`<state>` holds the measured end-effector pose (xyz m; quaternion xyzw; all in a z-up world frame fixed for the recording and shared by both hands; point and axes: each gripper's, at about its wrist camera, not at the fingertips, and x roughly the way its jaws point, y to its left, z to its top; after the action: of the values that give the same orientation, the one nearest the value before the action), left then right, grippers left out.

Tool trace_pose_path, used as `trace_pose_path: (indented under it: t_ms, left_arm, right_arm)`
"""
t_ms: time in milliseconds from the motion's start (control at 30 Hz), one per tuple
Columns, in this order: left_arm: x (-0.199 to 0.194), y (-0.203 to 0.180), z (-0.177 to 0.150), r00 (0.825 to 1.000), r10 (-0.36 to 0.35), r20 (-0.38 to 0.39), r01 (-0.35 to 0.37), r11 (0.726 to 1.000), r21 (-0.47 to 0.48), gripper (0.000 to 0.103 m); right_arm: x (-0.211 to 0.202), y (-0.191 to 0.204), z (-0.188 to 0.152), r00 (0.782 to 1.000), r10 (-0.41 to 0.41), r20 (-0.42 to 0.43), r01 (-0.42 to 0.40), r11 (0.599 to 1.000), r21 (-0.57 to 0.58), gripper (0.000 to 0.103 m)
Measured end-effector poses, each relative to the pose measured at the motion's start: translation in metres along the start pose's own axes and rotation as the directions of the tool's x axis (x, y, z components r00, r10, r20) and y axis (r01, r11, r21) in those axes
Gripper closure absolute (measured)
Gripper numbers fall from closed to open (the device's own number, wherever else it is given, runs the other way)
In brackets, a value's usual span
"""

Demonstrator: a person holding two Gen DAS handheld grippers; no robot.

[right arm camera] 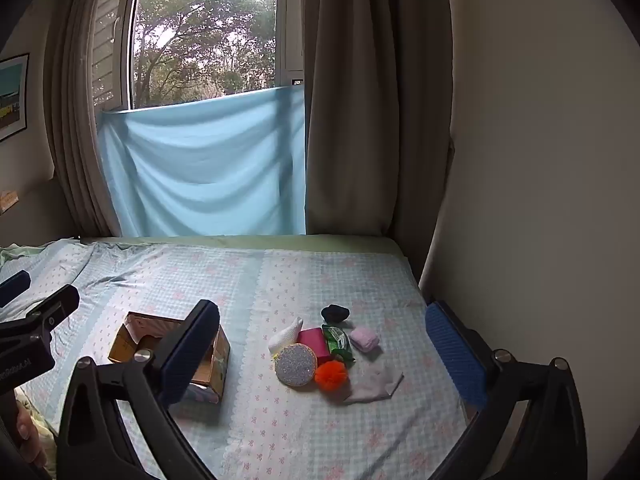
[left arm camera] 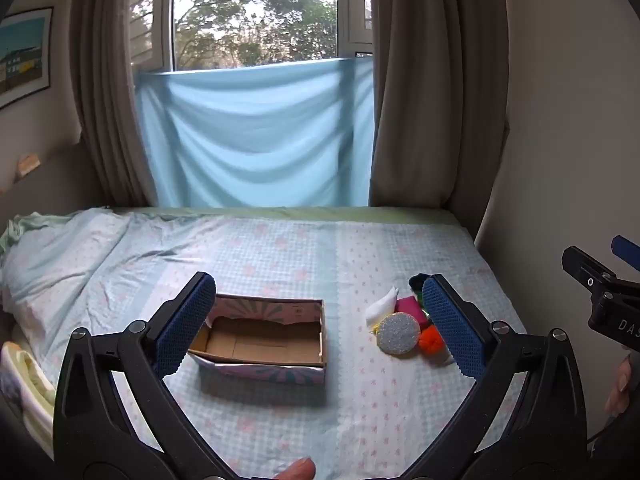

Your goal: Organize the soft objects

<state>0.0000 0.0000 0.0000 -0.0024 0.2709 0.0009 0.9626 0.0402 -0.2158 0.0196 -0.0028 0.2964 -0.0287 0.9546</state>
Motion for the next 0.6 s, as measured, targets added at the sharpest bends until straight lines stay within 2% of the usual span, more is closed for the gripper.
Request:
trace_pose_path:
  t_ms: [200,600]
  left_arm:
    - [-0.0041,0.0031,-0.0025,0.999,-0.005,0.035,0.005,1.000,0.006,0.000]
    - [-0.0066,0.0012,-0.0010,1.000,0.005,0.028,-0.005,1.000,0.014,0.000]
  right_arm:
    - [0.0022,-0.0024,0.0025,1.000,0.005,-0.007,-0.005,1.000,0.009,0.000]
    - [-0.0021,-0.0074,0.0013,1.000,0.003,-0.009,-0.003,1.000,0.014,0.000]
